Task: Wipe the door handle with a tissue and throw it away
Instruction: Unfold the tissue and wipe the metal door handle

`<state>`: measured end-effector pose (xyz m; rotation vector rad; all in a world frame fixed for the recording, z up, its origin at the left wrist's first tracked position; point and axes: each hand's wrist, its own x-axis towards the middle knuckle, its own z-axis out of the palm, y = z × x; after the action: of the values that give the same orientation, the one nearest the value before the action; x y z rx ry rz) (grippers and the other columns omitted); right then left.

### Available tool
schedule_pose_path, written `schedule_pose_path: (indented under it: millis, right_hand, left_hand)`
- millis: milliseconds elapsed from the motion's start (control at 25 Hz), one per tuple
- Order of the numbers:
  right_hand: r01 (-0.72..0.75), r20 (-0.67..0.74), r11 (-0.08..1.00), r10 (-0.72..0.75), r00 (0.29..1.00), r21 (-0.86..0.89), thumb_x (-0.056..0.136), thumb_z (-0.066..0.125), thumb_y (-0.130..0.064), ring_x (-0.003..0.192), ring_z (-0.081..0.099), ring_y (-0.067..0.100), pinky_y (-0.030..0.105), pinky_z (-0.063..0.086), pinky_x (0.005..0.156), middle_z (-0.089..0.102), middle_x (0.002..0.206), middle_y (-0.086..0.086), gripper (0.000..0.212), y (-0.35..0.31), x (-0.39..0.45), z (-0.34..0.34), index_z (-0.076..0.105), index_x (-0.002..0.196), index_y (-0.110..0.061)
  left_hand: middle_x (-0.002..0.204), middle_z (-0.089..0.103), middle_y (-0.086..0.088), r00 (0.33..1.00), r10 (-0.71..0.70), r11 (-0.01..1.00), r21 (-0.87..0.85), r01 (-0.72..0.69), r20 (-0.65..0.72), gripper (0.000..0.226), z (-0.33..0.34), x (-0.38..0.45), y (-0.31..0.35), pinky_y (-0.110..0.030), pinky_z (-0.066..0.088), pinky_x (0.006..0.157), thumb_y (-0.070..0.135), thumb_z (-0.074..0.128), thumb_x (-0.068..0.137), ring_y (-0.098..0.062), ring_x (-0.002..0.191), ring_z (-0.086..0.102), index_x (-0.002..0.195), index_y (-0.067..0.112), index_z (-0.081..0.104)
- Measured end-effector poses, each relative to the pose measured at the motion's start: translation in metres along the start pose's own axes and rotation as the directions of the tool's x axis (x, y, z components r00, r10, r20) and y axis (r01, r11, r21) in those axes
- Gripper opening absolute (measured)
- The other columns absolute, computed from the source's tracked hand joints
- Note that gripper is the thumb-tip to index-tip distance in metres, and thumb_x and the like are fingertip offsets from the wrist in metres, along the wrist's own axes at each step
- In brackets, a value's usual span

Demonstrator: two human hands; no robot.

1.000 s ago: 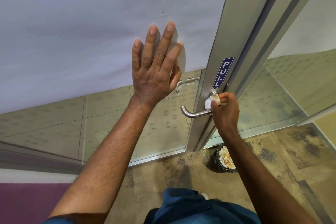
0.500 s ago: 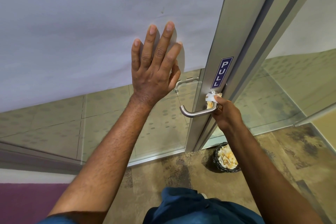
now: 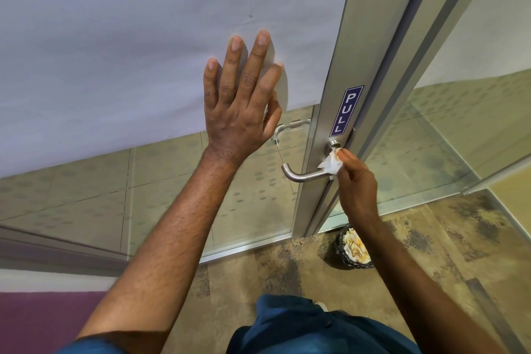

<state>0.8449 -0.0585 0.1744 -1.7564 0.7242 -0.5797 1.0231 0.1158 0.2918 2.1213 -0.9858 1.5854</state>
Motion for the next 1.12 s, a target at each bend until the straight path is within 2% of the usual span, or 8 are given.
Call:
schedule_pose_path:
  millis: [120, 240, 440, 560, 720, 880, 1000, 1120]
  right_hand:
    - [0.281, 0.07, 0.914, -0.273, 0.96, -0.291, 0.103, 0.06, -0.008, 0.137, 0.053, 0.016, 0.038, 0.042, 0.119, 0.058, 0.15, 0.005, 0.04, 0.015, -0.017, 0.0, 0.061, 0.143, -0.01]
    - [0.423, 0.208, 0.773, -0.369, 0.906, -0.474, 0.096, 0.07, 0.0, 0.135, 0.059, 0.031, 0.042, 0.044, 0.115, 0.059, 0.149, 0.018, 0.049, 0.014, -0.023, 0.001, 0.058, 0.144, -0.003]
    - [0.42, 0.3, 0.79, -0.311, 0.902, -0.447, 0.098, 0.069, -0.01, 0.126, 0.065, 0.024, 0.031, 0.046, 0.113, 0.064, 0.142, 0.013, 0.041, 0.007, -0.021, -0.007, 0.063, 0.138, -0.006]
    - [0.379, 0.247, 0.854, -0.305, 0.92, -0.355, 0.102, 0.063, -0.02, 0.122, 0.061, 0.011, 0.026, 0.046, 0.111, 0.066, 0.139, 0.007, 0.035, 0.002, -0.029, -0.003, 0.066, 0.135, -0.009]
    - [0.533, 0.312, 0.633, -0.434, 0.845, -0.562, 0.095, 0.076, -0.015, 0.11, 0.074, 0.019, 0.036, 0.058, 0.101, 0.073, 0.133, 0.007, 0.042, -0.007, -0.037, 0.022, 0.068, 0.135, -0.011]
    - [0.625, 0.415, 0.501, -0.474, 0.777, -0.599, 0.101, 0.068, -0.014, 0.122, 0.071, 0.015, 0.034, 0.061, 0.099, 0.068, 0.143, 0.003, 0.047, -0.013, -0.042, 0.046, 0.059, 0.147, -0.013]
    - [0.595, 0.35, 0.576, -0.486, 0.801, -0.56, 0.096, 0.072, -0.014, 0.117, 0.073, 0.017, 0.037, 0.062, 0.097, 0.072, 0.135, 0.002, 0.043, -0.008, -0.04, 0.035, 0.067, 0.139, -0.016]
    - [0.436, 0.15, 0.776, -0.416, 0.897, -0.456, 0.095, 0.074, -0.018, 0.12, 0.069, 0.02, 0.037, 0.058, 0.098, 0.072, 0.135, -0.004, 0.037, 0.006, -0.035, 0.01, 0.072, 0.131, -0.026]
  left_hand:
    - [0.168, 0.029, -0.006, 1.0, -0.001, 1.0, -0.006, 0.001, -0.005, 0.043, 0.001, 0.0, 0.0, -0.046, -0.002, 0.137, 0.022, 0.06, 0.096, -0.023, 0.167, -0.003, 0.139, 0.022, 0.056]
    - [0.169, 0.028, -0.006, 1.0, -0.001, 1.0, -0.007, 0.001, 0.002, 0.042, 0.001, -0.001, -0.001, -0.047, -0.002, 0.137, 0.024, 0.058, 0.098, -0.023, 0.167, -0.003, 0.14, 0.023, 0.055]
    - [0.17, 0.027, -0.004, 1.0, -0.003, 1.0, -0.004, 0.003, -0.006, 0.039, 0.002, -0.001, 0.0, -0.046, -0.003, 0.137, 0.025, 0.056, 0.099, -0.022, 0.167, -0.003, 0.138, 0.023, 0.056]
    - [0.168, 0.029, -0.005, 1.0, -0.007, 1.0, -0.001, 0.007, -0.005, 0.039, 0.002, -0.001, 0.0, -0.046, -0.004, 0.136, 0.025, 0.056, 0.099, -0.022, 0.167, -0.004, 0.138, 0.022, 0.055]
    - [0.167, 0.032, -0.007, 1.0, -0.007, 1.0, -0.001, 0.007, -0.008, 0.04, 0.001, -0.001, 0.001, -0.045, -0.003, 0.137, 0.024, 0.058, 0.099, -0.021, 0.167, -0.004, 0.138, 0.022, 0.055]
    - [0.166, 0.035, -0.008, 1.0, 0.007, 1.0, -0.01, -0.007, 0.004, 0.04, -0.001, 0.0, 0.001, -0.045, -0.004, 0.137, 0.023, 0.059, 0.098, -0.028, 0.166, 0.01, 0.138, 0.022, 0.055]
    - [0.167, 0.034, -0.007, 1.0, 0.019, 1.0, -0.004, -0.019, 0.012, 0.041, -0.002, 0.001, 0.0, -0.045, -0.004, 0.137, 0.023, 0.059, 0.098, -0.03, 0.165, 0.012, 0.139, 0.022, 0.056]
    - [0.167, 0.034, -0.006, 0.999, 0.02, 1.0, -0.015, -0.019, 0.026, 0.04, -0.003, 0.001, 0.0, -0.045, -0.004, 0.137, 0.024, 0.057, 0.099, -0.028, 0.167, 0.006, 0.138, 0.022, 0.056]
